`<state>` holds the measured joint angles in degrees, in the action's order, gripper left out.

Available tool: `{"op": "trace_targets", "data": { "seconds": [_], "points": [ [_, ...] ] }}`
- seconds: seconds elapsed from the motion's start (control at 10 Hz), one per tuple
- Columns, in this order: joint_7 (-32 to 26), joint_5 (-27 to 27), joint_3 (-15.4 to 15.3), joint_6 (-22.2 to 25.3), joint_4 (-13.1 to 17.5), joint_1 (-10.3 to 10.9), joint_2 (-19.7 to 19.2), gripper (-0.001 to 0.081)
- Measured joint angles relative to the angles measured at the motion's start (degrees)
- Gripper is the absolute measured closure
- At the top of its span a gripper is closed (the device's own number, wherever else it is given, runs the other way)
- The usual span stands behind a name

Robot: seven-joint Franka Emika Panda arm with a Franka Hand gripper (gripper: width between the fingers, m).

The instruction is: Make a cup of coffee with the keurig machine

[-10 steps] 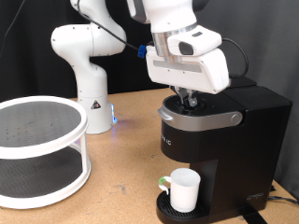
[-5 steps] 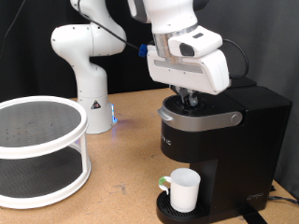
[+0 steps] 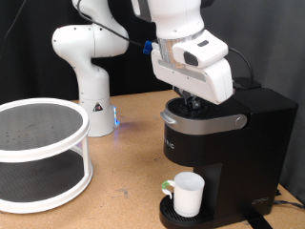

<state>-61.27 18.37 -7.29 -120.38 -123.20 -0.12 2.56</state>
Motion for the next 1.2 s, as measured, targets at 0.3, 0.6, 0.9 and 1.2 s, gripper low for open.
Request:
{"op": "trace_targets", "data": {
  "seconds": [0.3,0.6,0.9,1.2],
  "points": [
    [2.9,0.0,0.5,9.0,5.7,-0.5,-3.8,0.0806],
    [3.3,-0.1,0.7,12.5,8.6,-0.7,-5.9,0.0806],
    [-0.7,2.3,0.9,10.3,7.2,-0.9,-5.1,0.0806],
    [-11.6,10.7,2.0,9.7,3.4,-2.4,-2.8,0.0806]
  ]
}}
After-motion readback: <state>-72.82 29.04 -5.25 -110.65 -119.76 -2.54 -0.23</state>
